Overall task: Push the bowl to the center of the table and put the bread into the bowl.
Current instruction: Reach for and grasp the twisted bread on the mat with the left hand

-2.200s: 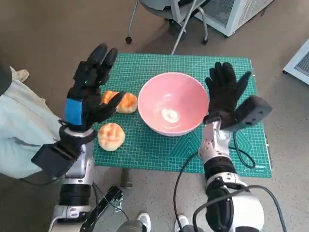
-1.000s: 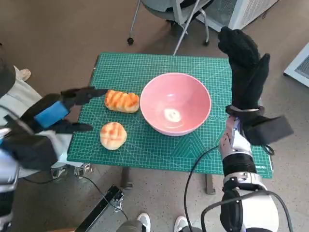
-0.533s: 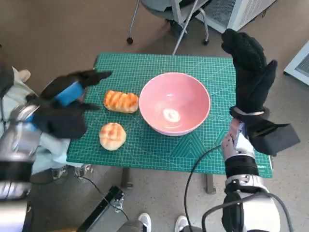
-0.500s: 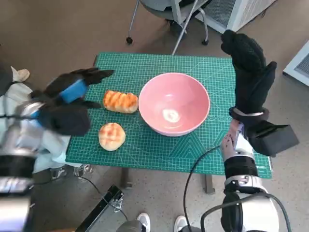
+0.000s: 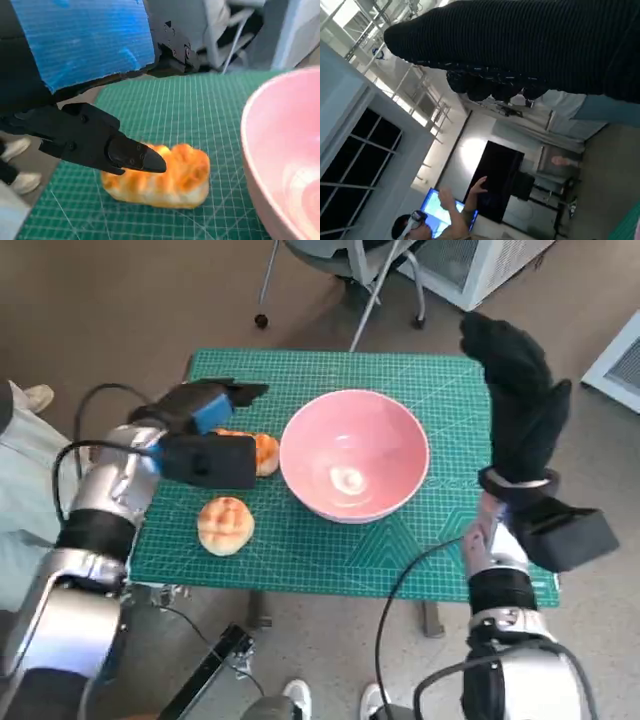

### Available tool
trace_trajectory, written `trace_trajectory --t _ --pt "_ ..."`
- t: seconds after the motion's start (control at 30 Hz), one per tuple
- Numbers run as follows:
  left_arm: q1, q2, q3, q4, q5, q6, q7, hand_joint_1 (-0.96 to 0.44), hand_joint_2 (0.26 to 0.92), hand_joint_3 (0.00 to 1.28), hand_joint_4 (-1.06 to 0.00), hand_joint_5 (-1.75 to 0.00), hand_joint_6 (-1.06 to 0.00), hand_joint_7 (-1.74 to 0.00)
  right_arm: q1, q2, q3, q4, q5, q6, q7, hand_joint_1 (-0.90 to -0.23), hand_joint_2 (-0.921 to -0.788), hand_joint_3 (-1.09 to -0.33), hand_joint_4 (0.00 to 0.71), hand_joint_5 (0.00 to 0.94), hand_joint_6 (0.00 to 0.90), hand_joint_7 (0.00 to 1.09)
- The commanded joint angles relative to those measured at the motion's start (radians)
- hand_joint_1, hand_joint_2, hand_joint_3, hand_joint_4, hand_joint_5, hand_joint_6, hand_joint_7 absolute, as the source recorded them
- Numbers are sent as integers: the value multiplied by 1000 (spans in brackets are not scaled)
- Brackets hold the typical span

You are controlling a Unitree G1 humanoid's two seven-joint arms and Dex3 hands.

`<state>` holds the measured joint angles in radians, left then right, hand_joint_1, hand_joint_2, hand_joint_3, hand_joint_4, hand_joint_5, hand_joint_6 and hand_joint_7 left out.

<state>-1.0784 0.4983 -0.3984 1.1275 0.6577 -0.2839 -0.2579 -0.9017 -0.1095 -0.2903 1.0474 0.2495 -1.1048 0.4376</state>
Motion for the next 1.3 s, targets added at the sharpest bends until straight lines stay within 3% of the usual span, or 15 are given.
trace_trajectory --t 0.03,0.33,0.6,0.77,0.87,0.9,0.93,1.03,1.17,1.3 --pt "-43 -22 -24 57 7 29 -22 -257 843 0 -217 0 -316 -1 35 -2 8 -15 -4 -14 -8 -545 -921 -710 391 1 108 790" --pt "-67 -78 -71 130 18 94 -62 -225 835 0 -210 0 -335 -10 42 -3 13 -20 -8 -45 -23 -542 -921 -712 393 2 98 803" --pt "-55 -117 -97 173 21 152 -50 -199 833 0 -253 -18 -389 -32 44 -2 17 -17 1 -60 -22 -539 -921 -714 389 0 85 805" --pt "-42 -122 -120 190 34 162 -15 -159 848 7 -363 -57 -456 -60 47 -4 18 -20 5 -65 -19 -541 -921 -712 387 0 82 804" --pt "-36 -112 -131 194 41 143 17 -130 880 14 -525 -80 -576 -121 49 -5 18 -23 5 -66 -21 -545 -921 -712 386 0 80 802" --pt "-36 -108 -132 194 41 135 24 -211 895 74 -626 -110 -568 -565 49 -5 18 -22 5 -66 -22 -546 -921 -711 385 0 78 801" --pt "-36 -101 -130 193 39 122 34 -262 904 121 -691 -131 -554 -859 50 -6 17 -22 5 -68 -22 -547 -921 -711 384 0 77 800" --pt "-40 -85 -120 191 30 96 53 -87 915 133 -616 -814 -571 -1183 51 -9 16 -20 5 -71 -23 -549 -921 -711 382 0 74 797" --pt "-55 -62 -92 184 6 71 64 -19 919 109 -624 -1100 -602 -1230 53 -10 16 -20 3 -73 -26 -554 -921 -709 378 0 73 793" --pt "-86 -38 -62 169 -20 50 70 -5 920 95 -630 -1210 -627 -1165 54 -9 16 -21 8 -72 -22 -557 -921 -708 375 0 72 790"
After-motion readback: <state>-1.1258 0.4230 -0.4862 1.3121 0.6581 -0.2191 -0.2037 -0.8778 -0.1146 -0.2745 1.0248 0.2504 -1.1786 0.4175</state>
